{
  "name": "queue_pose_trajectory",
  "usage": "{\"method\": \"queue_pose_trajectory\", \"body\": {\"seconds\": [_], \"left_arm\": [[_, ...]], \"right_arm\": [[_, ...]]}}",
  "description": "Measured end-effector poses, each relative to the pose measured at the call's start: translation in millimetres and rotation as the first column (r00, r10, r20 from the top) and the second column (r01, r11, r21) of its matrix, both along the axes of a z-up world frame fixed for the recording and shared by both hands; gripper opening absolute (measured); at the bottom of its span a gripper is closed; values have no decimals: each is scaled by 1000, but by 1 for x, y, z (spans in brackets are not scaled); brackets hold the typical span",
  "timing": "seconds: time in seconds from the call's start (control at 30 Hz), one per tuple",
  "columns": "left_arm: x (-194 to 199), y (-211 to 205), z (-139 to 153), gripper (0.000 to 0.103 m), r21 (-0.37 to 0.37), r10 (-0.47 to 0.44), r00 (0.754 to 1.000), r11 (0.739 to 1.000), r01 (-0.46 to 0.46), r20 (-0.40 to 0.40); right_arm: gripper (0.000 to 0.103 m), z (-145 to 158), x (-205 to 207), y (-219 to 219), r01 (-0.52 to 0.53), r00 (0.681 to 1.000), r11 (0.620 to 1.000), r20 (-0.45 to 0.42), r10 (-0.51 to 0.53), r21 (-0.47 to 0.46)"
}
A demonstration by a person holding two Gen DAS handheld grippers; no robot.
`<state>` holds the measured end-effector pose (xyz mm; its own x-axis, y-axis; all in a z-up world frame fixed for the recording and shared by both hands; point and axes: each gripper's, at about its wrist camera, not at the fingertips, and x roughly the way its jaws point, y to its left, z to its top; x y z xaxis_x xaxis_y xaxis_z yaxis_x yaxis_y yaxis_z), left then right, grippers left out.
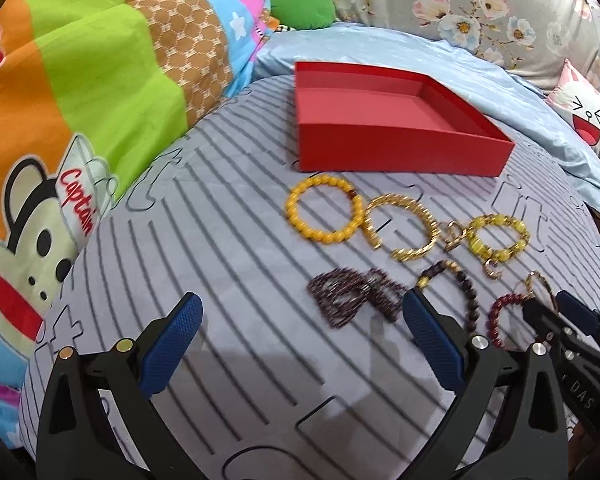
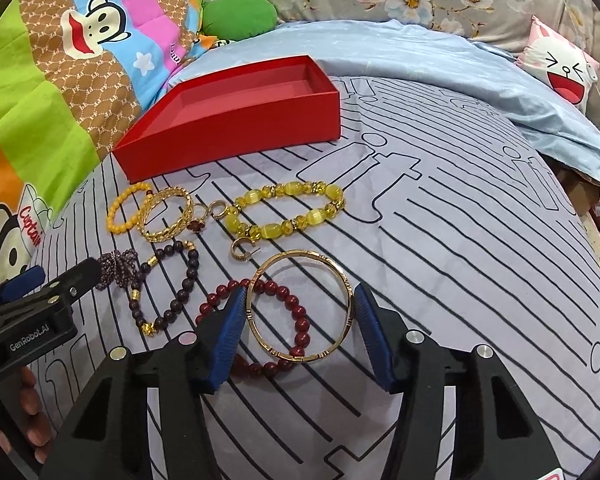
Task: Organize jewelry
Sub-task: 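Move the right tool to the thin gold bangle and close on it, then grasp the twisted gold bangle with the left tool while the right tool holds the thin bangle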
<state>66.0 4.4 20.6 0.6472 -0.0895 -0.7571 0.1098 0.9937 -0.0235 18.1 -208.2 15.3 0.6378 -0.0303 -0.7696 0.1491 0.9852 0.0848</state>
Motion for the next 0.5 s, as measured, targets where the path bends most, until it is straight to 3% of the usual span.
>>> {"method": "queue_pose_trajectory", "body": {"seconds": [0.3,0.5], "left_arm": [[24,-37,5,95,-14,-95,995,995,95,25],[35,-47,-8,84,0,-115,993,993,115,-7]], "right_arm": [[53,0,3,-9,18,1000,1000,-4,-18,9],[53,-1,7,-15,26,1000,1000,-11,-26,16]]}}
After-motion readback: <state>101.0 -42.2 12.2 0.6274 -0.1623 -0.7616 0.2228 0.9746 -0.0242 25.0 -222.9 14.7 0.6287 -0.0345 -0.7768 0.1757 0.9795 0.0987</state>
